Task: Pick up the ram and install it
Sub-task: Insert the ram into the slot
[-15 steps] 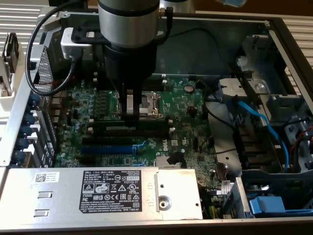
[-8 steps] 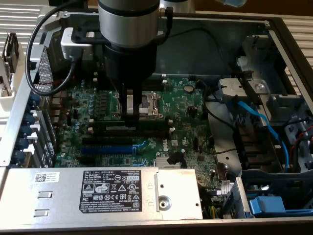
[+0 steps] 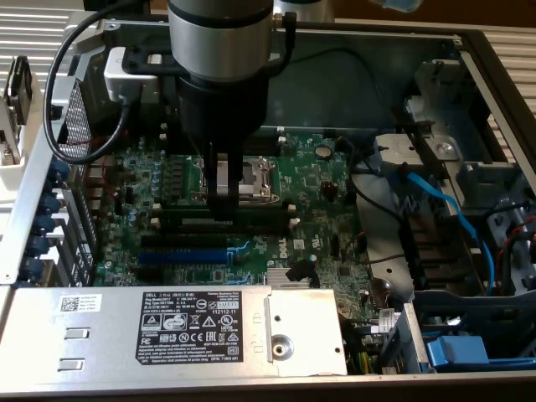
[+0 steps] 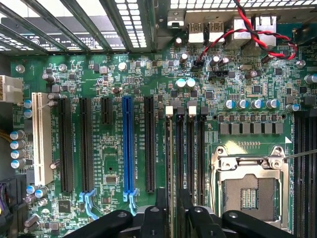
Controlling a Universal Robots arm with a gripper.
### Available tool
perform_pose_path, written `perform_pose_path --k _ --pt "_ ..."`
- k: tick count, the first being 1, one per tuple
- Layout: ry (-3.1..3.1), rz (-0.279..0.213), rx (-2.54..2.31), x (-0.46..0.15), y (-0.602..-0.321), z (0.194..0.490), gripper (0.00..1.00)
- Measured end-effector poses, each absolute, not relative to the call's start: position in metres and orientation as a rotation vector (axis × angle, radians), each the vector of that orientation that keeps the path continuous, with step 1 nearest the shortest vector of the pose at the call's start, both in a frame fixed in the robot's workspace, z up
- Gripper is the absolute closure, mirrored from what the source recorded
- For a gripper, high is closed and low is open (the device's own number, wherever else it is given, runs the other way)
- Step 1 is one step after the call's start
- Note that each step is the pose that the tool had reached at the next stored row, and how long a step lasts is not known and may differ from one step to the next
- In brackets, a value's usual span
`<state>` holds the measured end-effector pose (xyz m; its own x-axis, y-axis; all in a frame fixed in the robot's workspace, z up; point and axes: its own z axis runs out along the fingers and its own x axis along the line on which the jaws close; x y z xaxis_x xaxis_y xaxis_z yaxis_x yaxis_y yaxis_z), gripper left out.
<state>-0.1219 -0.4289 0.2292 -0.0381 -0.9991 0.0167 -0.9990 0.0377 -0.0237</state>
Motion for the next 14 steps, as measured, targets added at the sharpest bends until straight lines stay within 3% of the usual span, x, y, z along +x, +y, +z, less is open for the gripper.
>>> perform_pose_path --k 14 --pt "2.260 -0.045 -2.176 -0.1219 -0.4288 0.2380 0.73"
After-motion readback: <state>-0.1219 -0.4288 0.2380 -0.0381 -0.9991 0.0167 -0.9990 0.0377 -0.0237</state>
